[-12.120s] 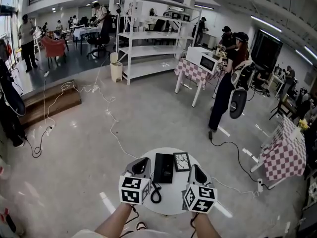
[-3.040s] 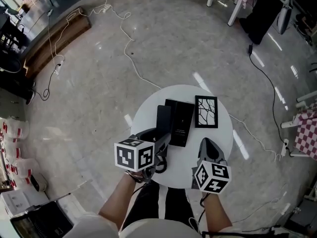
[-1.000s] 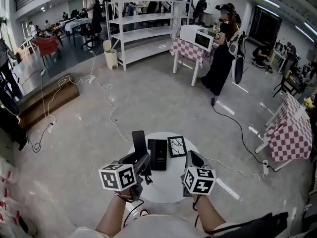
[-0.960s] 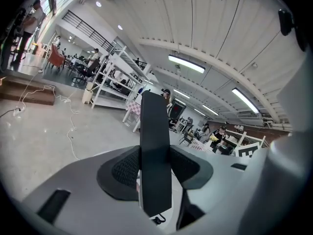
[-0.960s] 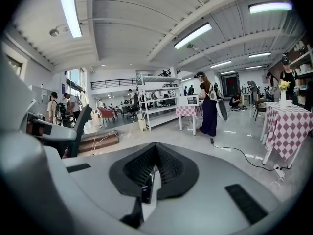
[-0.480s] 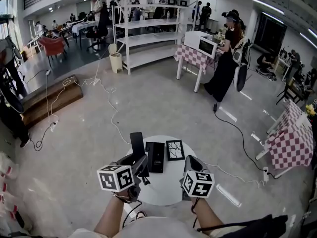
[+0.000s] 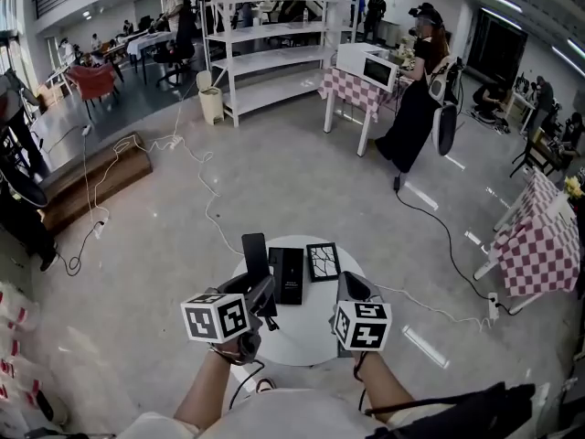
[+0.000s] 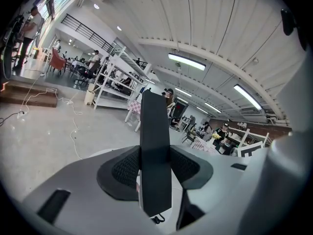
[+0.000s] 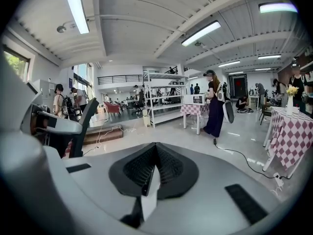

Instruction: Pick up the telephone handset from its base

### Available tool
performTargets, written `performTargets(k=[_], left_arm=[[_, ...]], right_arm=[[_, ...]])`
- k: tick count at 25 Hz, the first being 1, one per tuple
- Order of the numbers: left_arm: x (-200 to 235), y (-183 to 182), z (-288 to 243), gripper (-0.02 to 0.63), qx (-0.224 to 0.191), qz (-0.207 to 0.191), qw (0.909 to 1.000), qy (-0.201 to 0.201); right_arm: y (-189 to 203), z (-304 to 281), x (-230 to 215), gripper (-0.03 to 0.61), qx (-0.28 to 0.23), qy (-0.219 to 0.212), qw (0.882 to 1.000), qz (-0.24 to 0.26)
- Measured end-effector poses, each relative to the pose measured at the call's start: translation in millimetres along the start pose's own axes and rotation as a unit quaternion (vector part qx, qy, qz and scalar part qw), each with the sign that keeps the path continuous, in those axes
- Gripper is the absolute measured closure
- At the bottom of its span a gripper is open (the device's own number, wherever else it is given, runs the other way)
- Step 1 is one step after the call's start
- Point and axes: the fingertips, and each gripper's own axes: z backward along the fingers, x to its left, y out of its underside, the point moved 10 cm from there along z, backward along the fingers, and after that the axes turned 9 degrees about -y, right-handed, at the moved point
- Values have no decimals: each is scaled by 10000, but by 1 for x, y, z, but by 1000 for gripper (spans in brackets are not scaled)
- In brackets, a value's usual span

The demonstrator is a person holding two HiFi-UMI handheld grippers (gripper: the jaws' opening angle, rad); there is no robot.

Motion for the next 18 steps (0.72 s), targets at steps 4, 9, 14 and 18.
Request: performTargets(k=[4, 9, 14, 18], left_arm=[[3, -3, 0, 410, 1, -12, 10000, -59], [2, -6, 1, 410, 17, -24, 10000, -65], [0, -6, 0, 410, 22, -84, 10000, -33], [0, -7, -3, 410, 27, -69, 10000, -30]], right_arm=[[-1, -3, 1, 556, 9, -12, 10000, 15], [-4, -6, 4, 557, 42, -37, 10000, 57], [-3, -8, 5, 556, 55, -46, 10000, 60], [-4, -9, 4, 557, 63, -56, 9999, 60]])
